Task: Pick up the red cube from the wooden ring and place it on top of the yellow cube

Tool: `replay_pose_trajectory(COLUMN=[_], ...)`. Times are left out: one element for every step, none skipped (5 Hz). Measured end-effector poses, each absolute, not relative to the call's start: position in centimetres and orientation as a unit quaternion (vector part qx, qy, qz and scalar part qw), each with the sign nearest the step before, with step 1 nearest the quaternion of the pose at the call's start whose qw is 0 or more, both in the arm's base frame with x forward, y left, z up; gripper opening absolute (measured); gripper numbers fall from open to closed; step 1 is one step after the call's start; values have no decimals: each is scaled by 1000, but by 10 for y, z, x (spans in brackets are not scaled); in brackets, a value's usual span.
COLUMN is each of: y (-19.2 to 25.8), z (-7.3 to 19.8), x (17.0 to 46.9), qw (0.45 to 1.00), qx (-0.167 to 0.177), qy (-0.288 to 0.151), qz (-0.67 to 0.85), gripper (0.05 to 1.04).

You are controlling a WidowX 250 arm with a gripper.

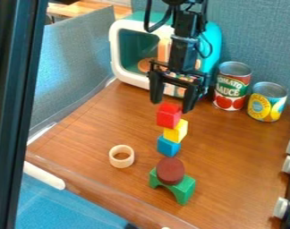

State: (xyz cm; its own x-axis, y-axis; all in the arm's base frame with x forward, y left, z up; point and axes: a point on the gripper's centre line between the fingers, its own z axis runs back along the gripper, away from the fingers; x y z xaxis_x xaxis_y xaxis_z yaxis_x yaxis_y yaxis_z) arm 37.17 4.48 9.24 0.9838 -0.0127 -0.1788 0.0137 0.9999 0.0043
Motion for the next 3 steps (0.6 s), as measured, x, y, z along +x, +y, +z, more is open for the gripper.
replay_pose_trajectory(y=[43,49,63], z=[93,120,157], x=[370,366,357], qw=[996,997,999], qx=[-1,1,9], qy=[94,72,36], qz=[-4,6,20], gripper=[1005,1001,1001])
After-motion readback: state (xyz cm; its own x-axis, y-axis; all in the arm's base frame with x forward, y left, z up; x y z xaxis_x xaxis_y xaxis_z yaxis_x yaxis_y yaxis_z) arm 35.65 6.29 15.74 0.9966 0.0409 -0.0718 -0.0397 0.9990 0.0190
